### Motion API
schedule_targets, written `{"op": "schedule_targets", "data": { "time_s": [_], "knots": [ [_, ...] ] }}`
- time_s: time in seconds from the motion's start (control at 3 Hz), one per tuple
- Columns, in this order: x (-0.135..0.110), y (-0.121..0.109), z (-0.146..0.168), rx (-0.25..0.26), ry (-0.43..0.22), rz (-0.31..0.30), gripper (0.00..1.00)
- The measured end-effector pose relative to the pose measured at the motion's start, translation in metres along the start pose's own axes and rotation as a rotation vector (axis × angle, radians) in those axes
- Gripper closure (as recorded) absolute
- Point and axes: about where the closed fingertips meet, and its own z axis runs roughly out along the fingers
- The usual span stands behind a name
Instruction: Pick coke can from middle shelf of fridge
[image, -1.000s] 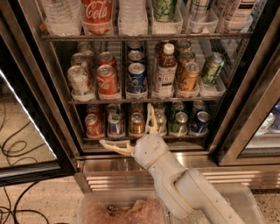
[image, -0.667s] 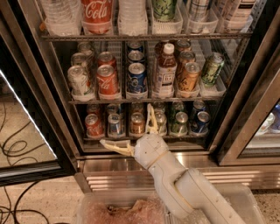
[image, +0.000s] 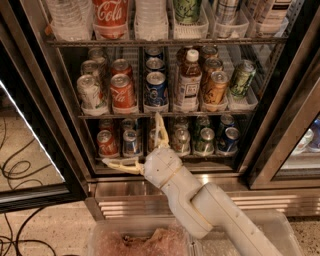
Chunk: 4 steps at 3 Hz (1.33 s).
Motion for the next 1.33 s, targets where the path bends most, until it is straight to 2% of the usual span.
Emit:
{"op": "schedule_targets", "data": {
  "time_s": [0.33, 0.67, 1.33],
  "knots": [
    [0.001, 0.004, 0.014, -0.01, -0.023, 0.005, 0.0],
    [0.007, 0.006, 0.028, -0.012, -0.016, 0.008, 0.0],
    [0.016, -0.007, 0.047, 0.044, 0.021, -0.019, 0.0]
  ]
}}
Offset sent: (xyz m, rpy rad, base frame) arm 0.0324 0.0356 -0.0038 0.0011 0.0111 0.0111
